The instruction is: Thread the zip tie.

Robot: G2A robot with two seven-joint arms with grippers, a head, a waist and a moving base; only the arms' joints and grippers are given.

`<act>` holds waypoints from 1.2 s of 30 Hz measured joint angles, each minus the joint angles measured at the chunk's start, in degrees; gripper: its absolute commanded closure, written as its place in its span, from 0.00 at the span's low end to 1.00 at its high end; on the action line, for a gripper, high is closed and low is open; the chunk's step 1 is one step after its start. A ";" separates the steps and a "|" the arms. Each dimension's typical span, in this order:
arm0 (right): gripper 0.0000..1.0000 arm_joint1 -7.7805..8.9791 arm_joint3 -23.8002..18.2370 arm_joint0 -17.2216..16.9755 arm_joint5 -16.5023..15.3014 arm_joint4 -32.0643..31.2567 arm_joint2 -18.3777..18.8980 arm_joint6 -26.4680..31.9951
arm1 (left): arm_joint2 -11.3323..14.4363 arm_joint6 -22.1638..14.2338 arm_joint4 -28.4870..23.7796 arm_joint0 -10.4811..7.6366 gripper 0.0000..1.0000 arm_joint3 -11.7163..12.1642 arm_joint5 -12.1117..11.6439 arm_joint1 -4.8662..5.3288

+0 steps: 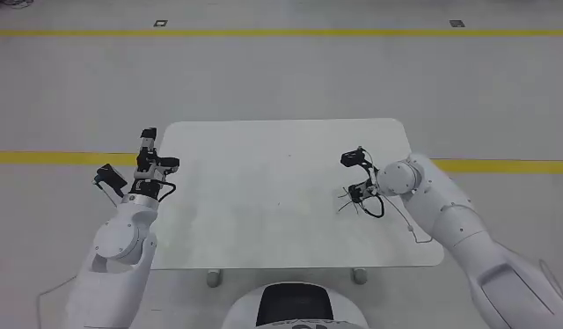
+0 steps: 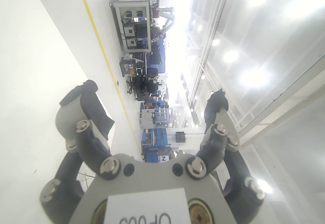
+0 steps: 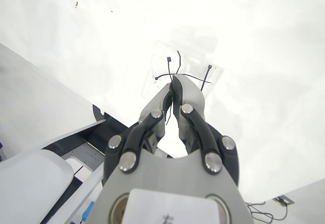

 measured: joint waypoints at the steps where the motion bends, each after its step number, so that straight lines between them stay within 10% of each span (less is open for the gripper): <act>1: 1.00 0.06 -0.35 -0.12 -0.12 0.01 0.17 -0.05 | 0.00 0.00 0.00 0.00 0.00 0.00 0.00 0.00; 19: 1.00 2.82 -3.93 -5.09 -7.03 10.18 7.48 1.47 | 0.00 0.00 0.00 0.00 0.00 0.00 0.00 0.00; 36: 1.00 2.82 2.47 -4.67 -7.03 14.16 4.04 -0.50 | 0.00 0.00 0.00 0.00 0.00 0.00 0.00 0.00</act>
